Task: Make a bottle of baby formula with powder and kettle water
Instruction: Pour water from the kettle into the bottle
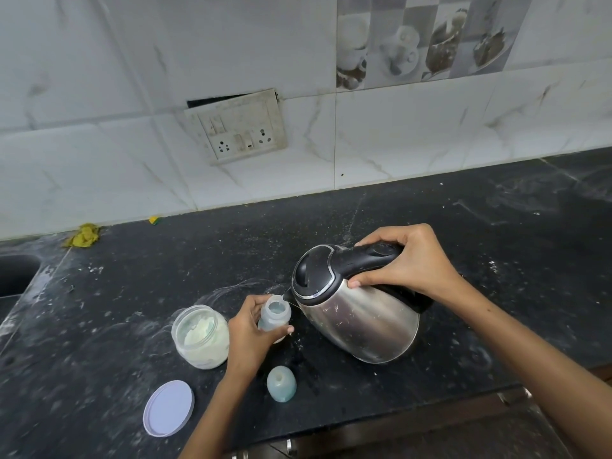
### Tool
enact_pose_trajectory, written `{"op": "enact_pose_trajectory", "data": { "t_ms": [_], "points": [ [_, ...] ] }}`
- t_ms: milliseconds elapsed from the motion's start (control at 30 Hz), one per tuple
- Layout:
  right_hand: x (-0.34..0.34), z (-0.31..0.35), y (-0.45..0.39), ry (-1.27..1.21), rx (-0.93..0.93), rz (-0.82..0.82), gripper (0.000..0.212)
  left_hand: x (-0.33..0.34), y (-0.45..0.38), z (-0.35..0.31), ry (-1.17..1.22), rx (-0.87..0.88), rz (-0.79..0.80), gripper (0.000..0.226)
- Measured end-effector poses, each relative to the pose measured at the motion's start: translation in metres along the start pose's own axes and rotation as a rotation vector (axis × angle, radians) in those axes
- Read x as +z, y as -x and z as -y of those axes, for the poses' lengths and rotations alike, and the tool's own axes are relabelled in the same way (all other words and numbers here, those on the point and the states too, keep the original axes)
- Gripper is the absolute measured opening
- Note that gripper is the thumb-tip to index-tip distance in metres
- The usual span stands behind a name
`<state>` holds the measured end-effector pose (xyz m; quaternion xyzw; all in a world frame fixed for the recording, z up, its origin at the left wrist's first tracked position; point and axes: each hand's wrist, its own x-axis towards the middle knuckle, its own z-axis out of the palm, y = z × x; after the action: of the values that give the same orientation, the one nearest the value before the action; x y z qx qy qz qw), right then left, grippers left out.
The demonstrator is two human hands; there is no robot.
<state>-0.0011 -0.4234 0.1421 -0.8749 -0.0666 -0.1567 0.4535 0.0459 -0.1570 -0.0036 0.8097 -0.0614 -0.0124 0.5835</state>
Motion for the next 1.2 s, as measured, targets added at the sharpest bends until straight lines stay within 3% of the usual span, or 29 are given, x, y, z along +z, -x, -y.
{"op": "enact_pose_trajectory", "data": {
  "t_ms": [1200],
  "points": [
    [0.009,0.011,-0.009,0.067,0.030,0.086,0.042,-0.010,-0.004,0.016,-0.004,0.009,-0.039,0.061]
  ]
}}
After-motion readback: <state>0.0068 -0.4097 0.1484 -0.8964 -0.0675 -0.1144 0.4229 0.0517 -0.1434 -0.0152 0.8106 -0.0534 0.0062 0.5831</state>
